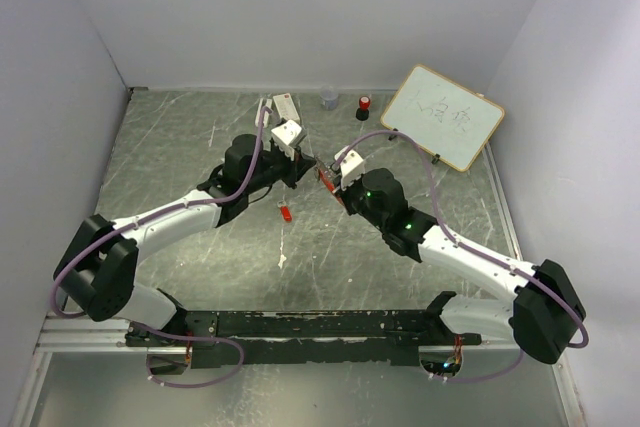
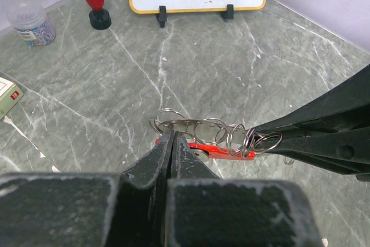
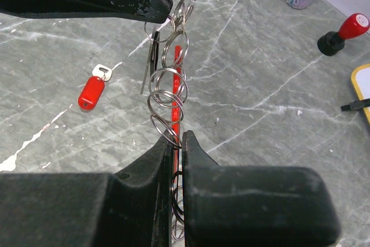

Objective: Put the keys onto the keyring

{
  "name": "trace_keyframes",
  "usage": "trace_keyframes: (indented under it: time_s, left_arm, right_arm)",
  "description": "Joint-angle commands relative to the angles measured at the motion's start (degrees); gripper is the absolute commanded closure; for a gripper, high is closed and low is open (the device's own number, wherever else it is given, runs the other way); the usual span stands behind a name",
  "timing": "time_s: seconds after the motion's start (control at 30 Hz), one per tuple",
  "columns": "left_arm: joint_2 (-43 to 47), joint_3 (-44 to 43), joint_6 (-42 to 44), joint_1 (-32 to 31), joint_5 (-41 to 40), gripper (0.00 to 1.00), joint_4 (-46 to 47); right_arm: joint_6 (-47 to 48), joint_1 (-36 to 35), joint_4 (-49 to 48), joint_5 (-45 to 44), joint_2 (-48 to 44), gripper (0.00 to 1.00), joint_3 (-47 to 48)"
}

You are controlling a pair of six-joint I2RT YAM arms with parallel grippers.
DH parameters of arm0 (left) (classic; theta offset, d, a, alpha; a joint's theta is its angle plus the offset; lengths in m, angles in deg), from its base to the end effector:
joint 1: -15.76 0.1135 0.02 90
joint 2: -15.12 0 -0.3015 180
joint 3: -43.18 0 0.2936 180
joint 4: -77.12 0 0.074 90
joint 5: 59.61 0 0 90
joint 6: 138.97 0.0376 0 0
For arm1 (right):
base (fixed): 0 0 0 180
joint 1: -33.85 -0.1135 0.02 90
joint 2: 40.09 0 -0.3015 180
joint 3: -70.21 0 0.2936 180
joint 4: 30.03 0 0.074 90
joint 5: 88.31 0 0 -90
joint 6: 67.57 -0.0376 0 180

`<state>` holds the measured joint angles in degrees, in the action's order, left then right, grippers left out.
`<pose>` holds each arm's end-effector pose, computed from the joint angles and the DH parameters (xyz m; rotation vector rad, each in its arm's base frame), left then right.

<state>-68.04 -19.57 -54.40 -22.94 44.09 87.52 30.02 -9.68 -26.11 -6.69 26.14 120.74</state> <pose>0.2817 -0.2371 0.2913 0.6872 1.6682 -0.7656 0.2110 0.1929 0.2726 -0.7378 1.7721 0.2835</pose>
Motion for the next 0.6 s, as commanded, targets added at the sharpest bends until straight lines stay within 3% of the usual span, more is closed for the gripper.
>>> trace_keyframes:
  time_s: [0.0,0.57]
  left_arm:
    - [-0.49,-2.21,-0.06,-0.39,-1.5,0.93,-0.21]
    - [1.01,-1.37,-0.23,-0.39,-1.14,0.93,-0.8]
  right_arm:
    - [0.69,-0.24,-2.73,-0.45,-1.62,1.0,-0.79]
    - [0.85,-0.45,-2.99,-1.47,-1.8,1.0,-1.13]
